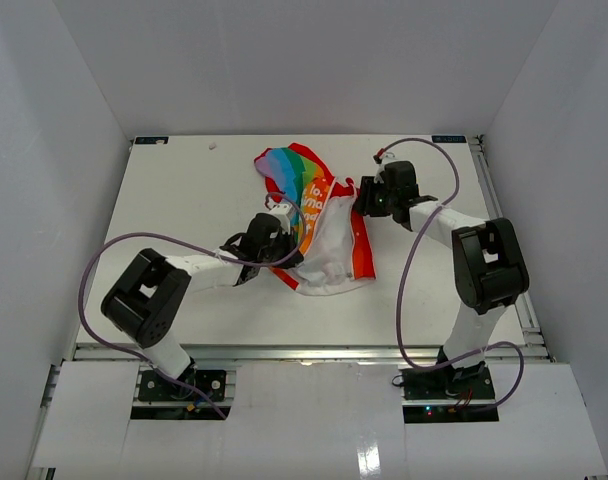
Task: Zip up the jacket
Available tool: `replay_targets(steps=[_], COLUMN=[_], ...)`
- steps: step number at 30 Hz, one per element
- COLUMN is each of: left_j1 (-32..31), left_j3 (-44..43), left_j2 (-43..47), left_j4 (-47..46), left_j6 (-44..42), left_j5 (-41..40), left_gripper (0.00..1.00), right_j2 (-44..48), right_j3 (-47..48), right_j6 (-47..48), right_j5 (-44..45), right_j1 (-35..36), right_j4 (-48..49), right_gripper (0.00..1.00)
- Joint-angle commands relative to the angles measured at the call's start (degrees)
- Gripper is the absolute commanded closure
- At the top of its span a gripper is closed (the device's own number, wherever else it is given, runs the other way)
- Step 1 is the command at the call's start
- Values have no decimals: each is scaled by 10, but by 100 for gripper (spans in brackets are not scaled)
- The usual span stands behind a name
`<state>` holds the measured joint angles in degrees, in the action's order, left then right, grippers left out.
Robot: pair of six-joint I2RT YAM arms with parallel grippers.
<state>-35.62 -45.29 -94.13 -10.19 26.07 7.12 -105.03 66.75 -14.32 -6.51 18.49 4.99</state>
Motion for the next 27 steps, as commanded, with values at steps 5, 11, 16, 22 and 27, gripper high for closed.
replay_targets(steps=[5, 11, 16, 22, 27], left_j1=[-4, -4, -4, -4, -4], left_j3=[23, 32, 50, 65, 71], left_j2=[90, 126, 146, 152, 159], left_j4=[-36, -39, -48, -58, -58], left_j6=[32, 40, 44, 45, 41], left_j5=[-18, -33, -37, -42, -49], left_gripper=[100, 100, 100, 100, 100], right_j2=[162, 195, 170, 99, 61], right_j3=[-102, -134, -142, -111, -92], right_j6=[-5, -32, -85, -144, -169], right_j5=[-87, -122, -140, -81, -78], right_j1=[23, 74, 114, 148, 159], right_j4=[46, 123, 178, 203, 224], right_gripper=[48, 39, 36, 35, 37])
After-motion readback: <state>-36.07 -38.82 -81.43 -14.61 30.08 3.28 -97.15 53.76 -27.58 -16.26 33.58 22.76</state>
